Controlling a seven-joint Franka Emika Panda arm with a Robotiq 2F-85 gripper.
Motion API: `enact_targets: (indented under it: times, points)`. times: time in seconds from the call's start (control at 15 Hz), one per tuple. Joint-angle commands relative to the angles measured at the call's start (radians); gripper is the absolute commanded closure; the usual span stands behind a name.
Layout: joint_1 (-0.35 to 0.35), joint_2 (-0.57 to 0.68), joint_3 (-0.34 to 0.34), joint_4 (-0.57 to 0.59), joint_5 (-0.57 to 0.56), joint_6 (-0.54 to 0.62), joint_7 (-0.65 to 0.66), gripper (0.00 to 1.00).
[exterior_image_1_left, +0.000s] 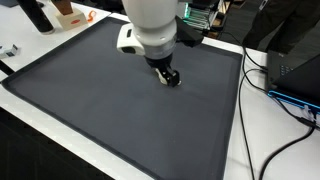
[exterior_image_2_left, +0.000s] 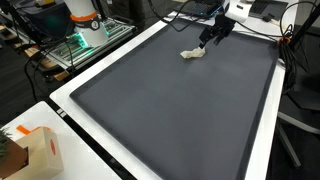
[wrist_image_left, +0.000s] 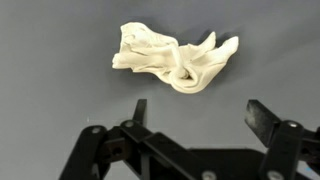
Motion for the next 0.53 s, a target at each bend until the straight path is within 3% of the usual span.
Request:
enact_targets:
  times: [0.0, 0.47]
  points:
    - [0.069, 0.057, 0.001, 0.078, -0.137, -0.052, -0.015, 0.0]
    - [0.186, 0.088, 0.0, 0.087, -0.36, -0.033, -0.037, 0.0]
